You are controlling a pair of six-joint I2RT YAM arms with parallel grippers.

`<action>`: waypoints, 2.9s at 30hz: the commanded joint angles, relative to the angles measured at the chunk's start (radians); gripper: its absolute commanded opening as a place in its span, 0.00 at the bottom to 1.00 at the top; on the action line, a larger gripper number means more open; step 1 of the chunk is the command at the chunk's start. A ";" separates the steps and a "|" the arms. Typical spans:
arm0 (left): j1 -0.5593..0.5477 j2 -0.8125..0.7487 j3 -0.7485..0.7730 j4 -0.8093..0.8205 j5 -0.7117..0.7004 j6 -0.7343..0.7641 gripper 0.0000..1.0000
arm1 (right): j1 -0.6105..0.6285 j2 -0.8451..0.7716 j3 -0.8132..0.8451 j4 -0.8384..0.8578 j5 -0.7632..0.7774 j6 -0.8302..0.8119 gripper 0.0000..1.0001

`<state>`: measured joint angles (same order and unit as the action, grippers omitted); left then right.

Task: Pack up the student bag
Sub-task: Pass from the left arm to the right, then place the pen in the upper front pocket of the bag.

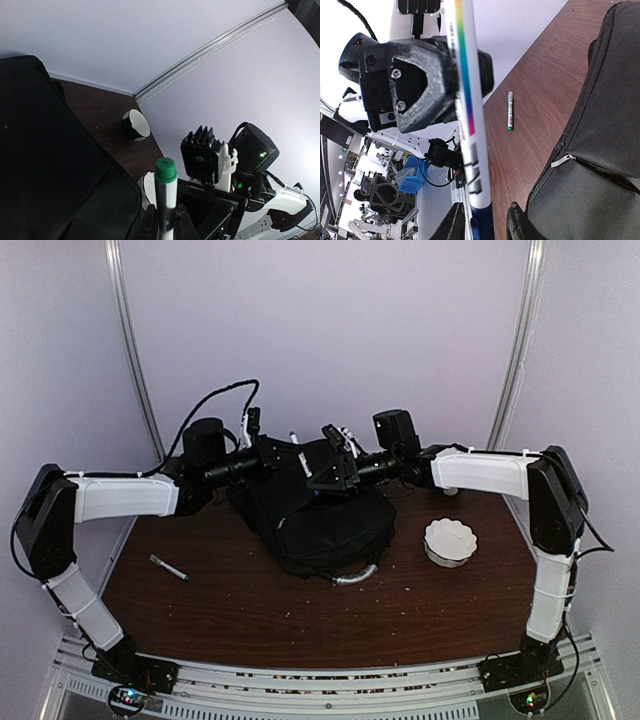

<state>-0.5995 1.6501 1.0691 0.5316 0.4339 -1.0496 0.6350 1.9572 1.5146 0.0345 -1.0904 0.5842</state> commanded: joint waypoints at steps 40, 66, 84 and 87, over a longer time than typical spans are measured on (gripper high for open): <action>-0.003 -0.024 0.104 -0.394 -0.089 0.258 0.48 | -0.110 -0.158 -0.291 -0.507 0.038 -0.300 0.06; -0.005 -0.053 0.073 -0.397 -0.102 0.238 0.48 | -0.135 0.117 0.039 -0.507 0.246 -0.123 0.07; -0.002 -0.070 0.060 -0.416 -0.115 0.233 0.48 | -0.144 0.268 0.262 -0.454 0.333 -0.065 0.12; -0.003 -0.073 0.053 -0.418 -0.121 0.233 0.48 | -0.143 0.249 0.233 -0.440 0.316 -0.057 0.16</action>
<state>-0.5995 1.6096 1.1347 0.0994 0.3267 -0.8169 0.4976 2.2047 1.7477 -0.4587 -0.8043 0.5095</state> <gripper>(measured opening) 0.477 0.141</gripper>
